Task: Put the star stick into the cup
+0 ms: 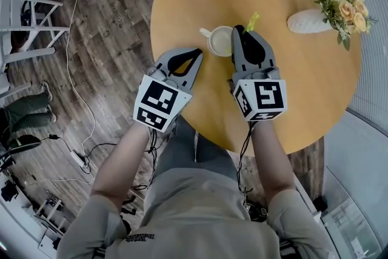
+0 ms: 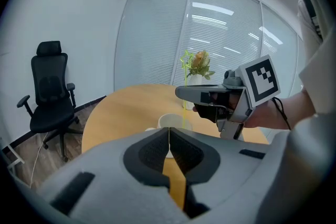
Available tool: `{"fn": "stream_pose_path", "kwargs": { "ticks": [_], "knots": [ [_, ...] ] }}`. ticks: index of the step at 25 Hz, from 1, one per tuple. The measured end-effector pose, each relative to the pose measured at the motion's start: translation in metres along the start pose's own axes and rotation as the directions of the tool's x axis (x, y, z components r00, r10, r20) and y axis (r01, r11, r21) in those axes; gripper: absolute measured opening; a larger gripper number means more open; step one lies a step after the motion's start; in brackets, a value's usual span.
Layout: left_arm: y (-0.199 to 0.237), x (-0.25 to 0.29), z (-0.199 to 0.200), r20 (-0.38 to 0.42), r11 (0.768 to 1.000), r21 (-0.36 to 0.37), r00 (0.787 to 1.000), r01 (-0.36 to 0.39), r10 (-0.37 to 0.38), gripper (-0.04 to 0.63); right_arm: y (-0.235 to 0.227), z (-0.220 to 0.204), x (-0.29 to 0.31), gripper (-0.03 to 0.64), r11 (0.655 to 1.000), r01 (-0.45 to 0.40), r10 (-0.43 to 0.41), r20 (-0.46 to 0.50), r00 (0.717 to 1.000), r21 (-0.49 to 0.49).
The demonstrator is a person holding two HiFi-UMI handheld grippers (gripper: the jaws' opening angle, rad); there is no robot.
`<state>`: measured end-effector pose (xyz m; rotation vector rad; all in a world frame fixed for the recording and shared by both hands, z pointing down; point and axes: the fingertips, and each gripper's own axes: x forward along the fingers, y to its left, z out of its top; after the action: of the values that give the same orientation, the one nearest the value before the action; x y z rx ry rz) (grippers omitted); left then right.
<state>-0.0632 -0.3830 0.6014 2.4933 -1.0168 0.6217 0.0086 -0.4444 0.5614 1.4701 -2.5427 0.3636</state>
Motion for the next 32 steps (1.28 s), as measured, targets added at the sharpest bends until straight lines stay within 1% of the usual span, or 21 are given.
{"fn": "stream_pose_path", "kwargs": {
  "ticks": [5,9,14,19,22,25,27,32],
  "knots": [
    [0.001,0.004,-0.008,-0.012,1.000,-0.010,1.000,-0.001,0.000,0.023,-0.004,-0.018,-0.004,0.035,0.999,0.031,-0.031,-0.045,0.998,0.013],
    [0.002,0.006,-0.014,-0.026,1.000,-0.011,1.000,-0.005,0.005,0.023,-0.009,-0.031,-0.007,0.035,0.997,0.072,-0.069,-0.107,0.992,0.023],
    [-0.003,0.003,-0.006,-0.014,1.000,-0.001,1.000,-0.004,0.004,0.023,-0.015,-0.034,-0.019,0.037,0.992,0.123,-0.119,-0.141,0.983,0.020],
    [-0.013,-0.002,0.004,0.001,1.000,0.014,1.000,-0.002,0.002,0.023,-0.018,-0.033,-0.037,0.038,0.989,0.140,-0.131,-0.168,0.977,0.044],
    [-0.019,-0.006,0.010,0.009,1.000,0.028,1.000,-0.010,0.010,0.023,-0.021,-0.029,-0.048,0.040,0.987,0.148,-0.137,-0.168,0.976,0.054],
    [-0.022,-0.010,0.020,0.019,0.999,0.044,1.000,-0.023,0.022,0.023,-0.023,-0.018,-0.060,0.072,0.986,0.157,-0.148,-0.153,0.977,0.054],
    [-0.024,-0.018,0.026,0.029,0.998,0.045,0.999,-0.032,0.031,0.023,-0.022,-0.010,-0.070,0.081,0.985,0.162,-0.153,-0.143,0.978,0.052],
    [-0.039,-0.035,0.051,0.078,0.997,0.061,0.996,-0.040,0.035,0.023,-0.021,0.013,-0.091,0.091,0.984,0.171,-0.167,-0.105,0.980,0.039]
  ]
}}
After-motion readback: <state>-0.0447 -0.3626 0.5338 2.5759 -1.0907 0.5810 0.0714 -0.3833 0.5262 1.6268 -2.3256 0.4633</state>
